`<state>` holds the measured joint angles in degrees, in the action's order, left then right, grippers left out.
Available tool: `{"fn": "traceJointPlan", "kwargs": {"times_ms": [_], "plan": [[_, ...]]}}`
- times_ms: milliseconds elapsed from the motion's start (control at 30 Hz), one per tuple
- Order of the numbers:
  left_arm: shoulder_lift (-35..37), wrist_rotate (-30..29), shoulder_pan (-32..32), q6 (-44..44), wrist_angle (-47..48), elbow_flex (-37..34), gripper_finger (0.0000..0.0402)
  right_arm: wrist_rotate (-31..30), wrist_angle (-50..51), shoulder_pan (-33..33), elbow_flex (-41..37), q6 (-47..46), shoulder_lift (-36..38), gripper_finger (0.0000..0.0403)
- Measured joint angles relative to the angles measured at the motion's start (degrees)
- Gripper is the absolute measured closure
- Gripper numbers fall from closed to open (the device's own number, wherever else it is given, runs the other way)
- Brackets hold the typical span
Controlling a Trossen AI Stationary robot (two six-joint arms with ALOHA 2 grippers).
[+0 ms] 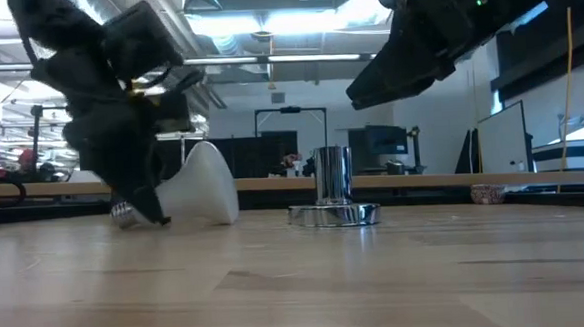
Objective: Screw lightbulb
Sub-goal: Remove the lightbulb from the lamp, then return to Home Position
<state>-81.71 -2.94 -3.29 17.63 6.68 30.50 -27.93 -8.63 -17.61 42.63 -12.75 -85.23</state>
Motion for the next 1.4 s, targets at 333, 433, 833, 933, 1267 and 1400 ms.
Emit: {"fn": "traceJointPlan", "kwargs": {"times_ms": [333, 433, 833, 933, 1267, 1400], "plan": [[11.86, -0.13, -0.02, -5.4, 21.23, 12.03, 0.0126, 0.72, 6.62, 0.96, 1.23, 2.8, 15.21, 0.0049], [18.54, -5.21, -0.04, -7.31, 21.58, 11.69, 0.0133, 0.71, 9.35, 1.86, 1.24, 2.86, 21.15, 0.0049], [57.48, -9.88, -2.58, -6.19, -5.43, -17.94, 0.0177, 4.83, -10.79, 1.88, -18.48, 0.69, 32.39, 0.0049], [65.38, -10.23, -2.56, -3.19, -5.34, -22.12, 0.0185, 2.25, -12.08, 1.86, -21.98, -2.14, 33.52, 0.0049], [76.48, -10.63, -2.27, -4.43, -2.63, -25.44, 0.0192, 8.09, -11.14, 1.84, -24.14, -3.19, 35.34, 0.0049], [79.73, -10.64, -1.52, -9.12, 1.55, -25.44, 0.0192, 8.07, -12.43, 1.88, -29.32, -3.52, 40.11, 0.0049]]}}
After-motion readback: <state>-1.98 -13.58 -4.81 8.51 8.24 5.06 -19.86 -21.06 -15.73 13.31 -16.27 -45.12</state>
